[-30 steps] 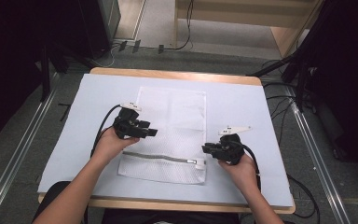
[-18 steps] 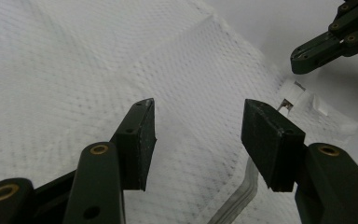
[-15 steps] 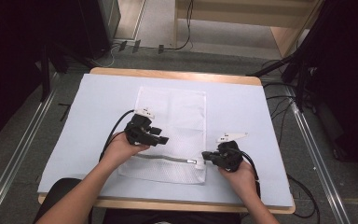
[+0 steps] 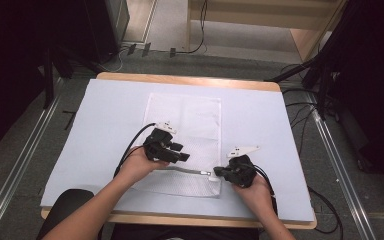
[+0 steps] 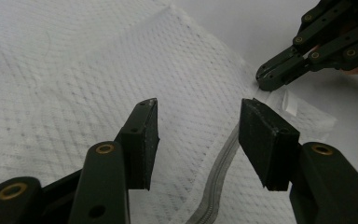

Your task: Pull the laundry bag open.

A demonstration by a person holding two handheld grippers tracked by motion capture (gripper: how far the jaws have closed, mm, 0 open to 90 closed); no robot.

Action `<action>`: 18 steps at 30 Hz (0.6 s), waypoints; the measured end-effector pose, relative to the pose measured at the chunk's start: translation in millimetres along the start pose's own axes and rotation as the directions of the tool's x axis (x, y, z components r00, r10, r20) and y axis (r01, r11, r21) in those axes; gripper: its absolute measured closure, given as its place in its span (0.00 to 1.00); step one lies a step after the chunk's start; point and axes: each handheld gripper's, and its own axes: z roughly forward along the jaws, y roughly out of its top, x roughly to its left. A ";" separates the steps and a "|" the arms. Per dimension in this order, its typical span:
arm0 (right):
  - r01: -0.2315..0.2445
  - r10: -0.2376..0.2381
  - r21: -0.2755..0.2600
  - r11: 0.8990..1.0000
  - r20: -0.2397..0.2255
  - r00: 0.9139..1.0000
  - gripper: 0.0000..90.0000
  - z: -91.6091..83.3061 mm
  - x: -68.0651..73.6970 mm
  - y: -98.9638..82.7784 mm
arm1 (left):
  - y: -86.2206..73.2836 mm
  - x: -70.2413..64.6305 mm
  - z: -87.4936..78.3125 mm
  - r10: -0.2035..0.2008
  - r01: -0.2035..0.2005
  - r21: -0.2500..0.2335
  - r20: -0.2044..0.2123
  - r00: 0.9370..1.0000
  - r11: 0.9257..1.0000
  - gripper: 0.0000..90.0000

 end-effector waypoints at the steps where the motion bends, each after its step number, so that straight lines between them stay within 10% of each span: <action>1: -0.003 0.003 0.001 1.000 0.000 1.000 1.00 -0.1 0.0 -0.1 | 0.2 -0.7 0.7 0.001 -0.001 0.002 0.002 1.000 1.000 0.55; 18: 0.102 -0.102 0.005 0.995 0.016 0.995 1.00 1.5 3.4 0.6 | -1.3 -23.1 20.2 0.007 -0.010 0.056 0.059 0.998 0.998 0.73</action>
